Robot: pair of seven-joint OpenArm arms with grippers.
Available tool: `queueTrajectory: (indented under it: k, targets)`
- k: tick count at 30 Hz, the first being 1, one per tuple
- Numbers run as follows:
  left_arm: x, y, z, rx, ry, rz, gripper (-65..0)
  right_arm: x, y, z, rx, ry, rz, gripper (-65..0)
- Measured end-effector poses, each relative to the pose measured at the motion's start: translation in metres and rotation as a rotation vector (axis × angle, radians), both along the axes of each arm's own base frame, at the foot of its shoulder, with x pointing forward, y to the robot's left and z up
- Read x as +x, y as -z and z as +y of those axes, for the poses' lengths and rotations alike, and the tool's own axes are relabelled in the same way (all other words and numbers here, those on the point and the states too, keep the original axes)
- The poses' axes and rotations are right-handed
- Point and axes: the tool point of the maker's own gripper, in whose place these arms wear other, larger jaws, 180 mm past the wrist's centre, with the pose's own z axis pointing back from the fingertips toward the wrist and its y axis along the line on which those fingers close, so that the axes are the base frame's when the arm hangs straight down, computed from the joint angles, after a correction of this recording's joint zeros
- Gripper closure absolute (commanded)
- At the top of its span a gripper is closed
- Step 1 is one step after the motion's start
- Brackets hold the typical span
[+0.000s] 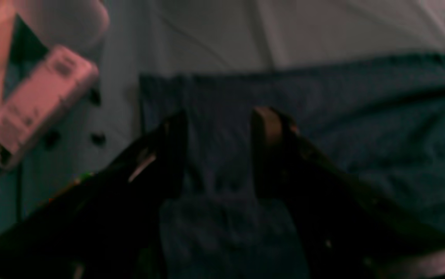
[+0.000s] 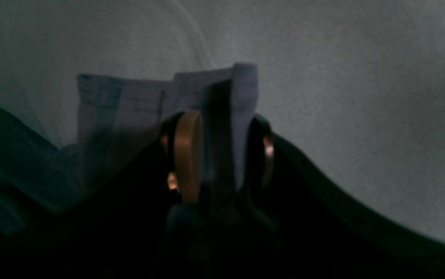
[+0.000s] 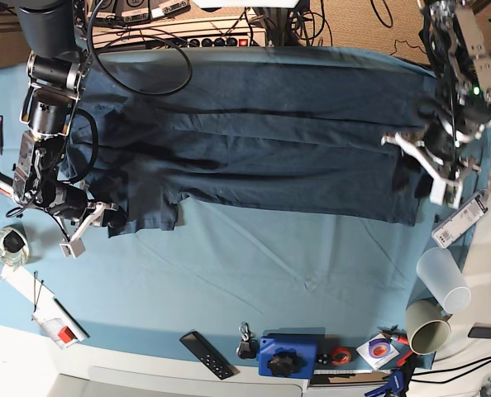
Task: Fold the T-shirt properly
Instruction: 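Regrasp the folded side edge with the right gripper near the hem, then grasp the opposite side with the left gripper and fold it inward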
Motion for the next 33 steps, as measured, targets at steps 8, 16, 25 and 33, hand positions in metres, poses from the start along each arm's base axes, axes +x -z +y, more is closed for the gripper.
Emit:
queueTrajectory:
  k: [8, 16, 25, 33]
  targets:
    - [0.045, 0.038, 0.042, -0.046, -0.074, 0.131, -27.5, -0.002, 0.000, 0.000, 0.001, -0.004, 0.010, -19.8]
    - [0.063, 0.082, 0.053, -0.185, -0.087, 0.323, -27.5, -0.002, 0.000, 0.000, 0.000, -0.006, 0.008, -19.8]
    - [0.069, 0.106, 0.052, -0.269, -0.099, 0.344, -27.5, -0.002, 0.000, 0.000, 0.000, -0.007, 0.009, -19.8]
    - [0.066, 0.109, 0.024, -0.378, -0.059, 0.367, -15.5, -0.002, 0.000, 0.000, -0.001, -0.014, 0.006, -17.5]
